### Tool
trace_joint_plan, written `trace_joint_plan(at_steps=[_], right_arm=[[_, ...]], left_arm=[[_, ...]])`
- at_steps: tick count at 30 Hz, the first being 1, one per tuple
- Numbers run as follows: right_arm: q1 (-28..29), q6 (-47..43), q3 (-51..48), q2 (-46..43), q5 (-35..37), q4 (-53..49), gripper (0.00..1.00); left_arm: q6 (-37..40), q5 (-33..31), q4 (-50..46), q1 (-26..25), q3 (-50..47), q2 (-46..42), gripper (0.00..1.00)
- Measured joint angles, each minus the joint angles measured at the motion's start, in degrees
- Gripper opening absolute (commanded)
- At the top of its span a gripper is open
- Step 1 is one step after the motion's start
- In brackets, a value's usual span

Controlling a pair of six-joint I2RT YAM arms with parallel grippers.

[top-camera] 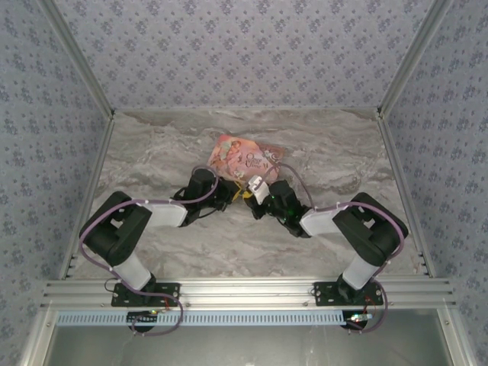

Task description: Unlock the padlock with the key

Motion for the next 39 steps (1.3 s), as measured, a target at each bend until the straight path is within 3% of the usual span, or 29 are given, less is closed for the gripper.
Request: trace_joint_plan(at_steps=[12, 17, 21, 23, 27, 33, 39], right_arm=[[-3.96, 8.61, -0.11, 0.96, -8.79, 3.50, 0.00], [-3.98, 9.01, -0.13, 1.03, -8.85, 3.50, 0.01], [-3.32, 7.32, -1.16, 0.35, -6.97, 3.67, 0.23], [-3.28, 6.27, -2.54, -0.81, -5.99, 3.61, 0.30], [-3.85, 4.70, -4.68, -3.72, -4.20, 2.34, 0.41], [-3.96, 1.62, -6.43, -7.37, -1.79, -0.24, 0.48], [2.62, -7.02, -6.43, -8.33, 9.11, -2.14, 0.64]], left_arm=[[1.55, -0.28, 0.63, 0.00, 0.00, -1.03, 0.00], [1.75, -0.26, 0.63, 0.00, 0.00, -1.03, 0.00], [1.79, 0.13, 0.61, -0.02, -0.11, -1.03, 0.00], [2.58, 1.16, 0.63, -0.11, -0.11, -1.07, 0.00], [5.20, 2.56, -0.11, 0.57, -0.11, -1.07, 0.00], [9.38, 3.13, -2.78, 1.88, -0.11, -1.09, 0.00], [9.62, 3.72, -3.72, 1.88, -0.11, -1.09, 0.00]])
